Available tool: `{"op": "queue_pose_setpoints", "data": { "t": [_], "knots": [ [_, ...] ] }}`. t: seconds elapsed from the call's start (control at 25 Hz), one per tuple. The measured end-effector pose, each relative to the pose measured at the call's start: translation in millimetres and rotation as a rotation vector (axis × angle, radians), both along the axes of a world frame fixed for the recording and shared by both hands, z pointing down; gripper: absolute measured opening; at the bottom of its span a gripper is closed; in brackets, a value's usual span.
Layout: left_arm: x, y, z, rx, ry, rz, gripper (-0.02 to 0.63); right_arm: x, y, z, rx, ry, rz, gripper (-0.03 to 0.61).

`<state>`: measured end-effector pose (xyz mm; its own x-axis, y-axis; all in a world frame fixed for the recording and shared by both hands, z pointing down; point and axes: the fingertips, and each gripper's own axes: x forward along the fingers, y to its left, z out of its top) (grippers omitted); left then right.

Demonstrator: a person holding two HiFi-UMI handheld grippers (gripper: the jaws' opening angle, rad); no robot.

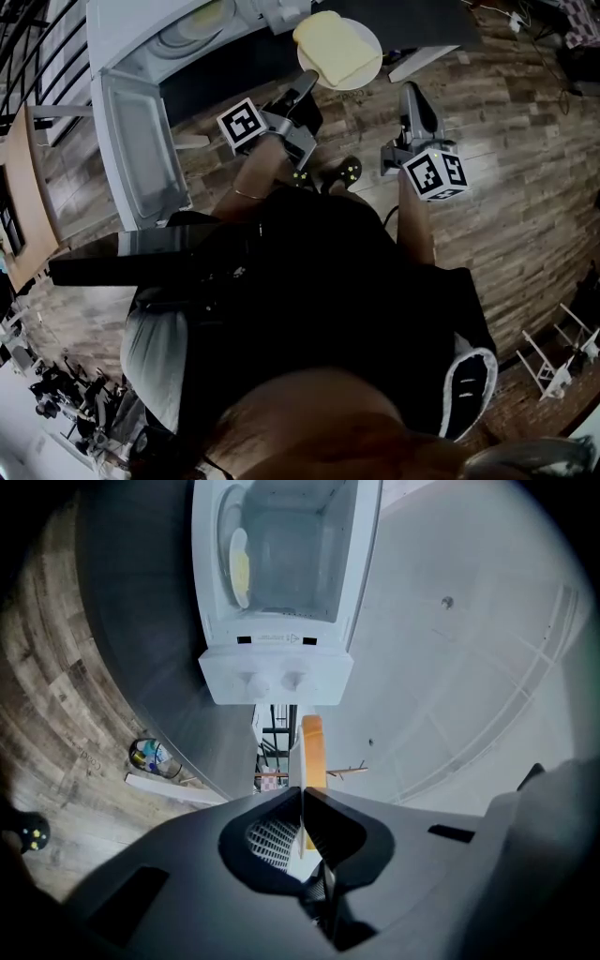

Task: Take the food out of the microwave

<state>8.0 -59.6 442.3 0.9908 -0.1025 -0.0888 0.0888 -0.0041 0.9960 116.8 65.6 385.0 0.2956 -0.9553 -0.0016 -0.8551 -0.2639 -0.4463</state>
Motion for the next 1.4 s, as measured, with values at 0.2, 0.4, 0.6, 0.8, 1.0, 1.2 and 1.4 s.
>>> {"op": "queue_pose_setpoints", "data": {
  "t": [0.2, 0.4, 0.6, 0.8, 1.0, 1.2, 1.4],
  "knots": [
    [19.2, 8.8, -2.6, 0.005, -0.001, 0.015, 0.014, 16.7, 9.4, -3.2, 0.011, 0.001, 0.012, 0.0],
    [38.0, 16.7, -2.8, 0.004, -0.005, 0.014, 0.014, 32.7, 16.0, -4.0, 0.015, 0.004, 0.01, -0.001],
    [46.1, 22.0, -7.1, 0.002, -0.005, 0.008, 0.014, 38.8, 20.9, -10.7, 0.017, 0.021, -0.006, 0.0],
    [67.2, 33.2, -4.5, -0.007, -0.008, 0.003, 0.014, 60.2, 29.5, -8.8, 0.028, 0.019, -0.009, 0.0],
    [88.0, 45.4, -4.8, 0.003, -0.007, -0.006, 0.014, 80.2, 41.2, -9.5, 0.041, 0.019, -0.018, 0.0],
    [101.8, 53.0, -3.2, 0.003, -0.008, -0.014, 0.014, 96.4, 48.6, -8.4, 0.044, 0.021, -0.023, 0.0],
    [114.1, 59.9, -6.3, 0.0, 0.0, -0.026, 0.014, 109.6, 57.8, -10.3, 0.053, 0.02, -0.021, 0.0]
  ]
}}
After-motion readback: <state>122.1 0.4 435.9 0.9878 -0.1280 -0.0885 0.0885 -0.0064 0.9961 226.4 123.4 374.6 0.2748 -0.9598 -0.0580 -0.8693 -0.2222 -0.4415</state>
